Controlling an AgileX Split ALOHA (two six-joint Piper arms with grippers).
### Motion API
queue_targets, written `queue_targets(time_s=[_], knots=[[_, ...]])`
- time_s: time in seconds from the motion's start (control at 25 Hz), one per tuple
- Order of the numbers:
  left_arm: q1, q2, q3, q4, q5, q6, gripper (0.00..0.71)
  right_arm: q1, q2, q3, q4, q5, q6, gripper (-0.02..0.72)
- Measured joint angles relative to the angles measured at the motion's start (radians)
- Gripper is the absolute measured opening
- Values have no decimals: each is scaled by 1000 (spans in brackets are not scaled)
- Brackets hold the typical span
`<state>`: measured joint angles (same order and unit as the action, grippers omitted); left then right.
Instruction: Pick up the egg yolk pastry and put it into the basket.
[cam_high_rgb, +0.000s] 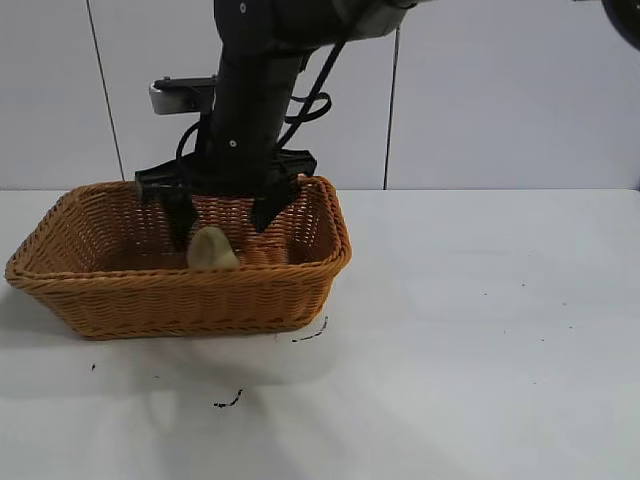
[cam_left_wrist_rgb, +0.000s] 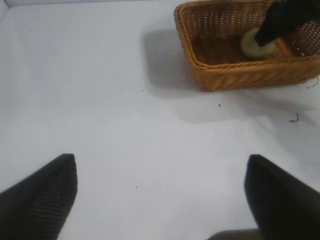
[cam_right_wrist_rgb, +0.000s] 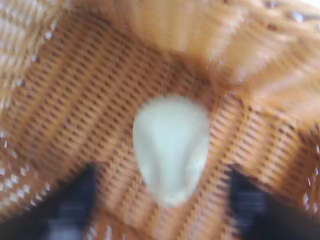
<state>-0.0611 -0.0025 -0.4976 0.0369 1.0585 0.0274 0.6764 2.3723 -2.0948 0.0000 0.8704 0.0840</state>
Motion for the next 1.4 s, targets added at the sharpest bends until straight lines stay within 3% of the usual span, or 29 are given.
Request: queue_targets(time_s=[0.2, 0.36, 0.92, 1.12, 1.4], knots=[[0, 0, 0, 0, 0, 0, 693, -21, -128, -2, -12, 73, 16, 689], [0, 0, 0, 0, 0, 0, 693, -105, -188, -5, -15, 141, 17, 692], [0, 0, 0, 0, 0, 0, 693, -604, -192, -5, -32, 332, -48, 695], [0, 0, 0, 0, 0, 0, 693, -686, -192, -5, -6, 338, -57, 695], [0, 0, 0, 0, 0, 0, 693, -697, -260, 69, 40, 337, -61, 695]])
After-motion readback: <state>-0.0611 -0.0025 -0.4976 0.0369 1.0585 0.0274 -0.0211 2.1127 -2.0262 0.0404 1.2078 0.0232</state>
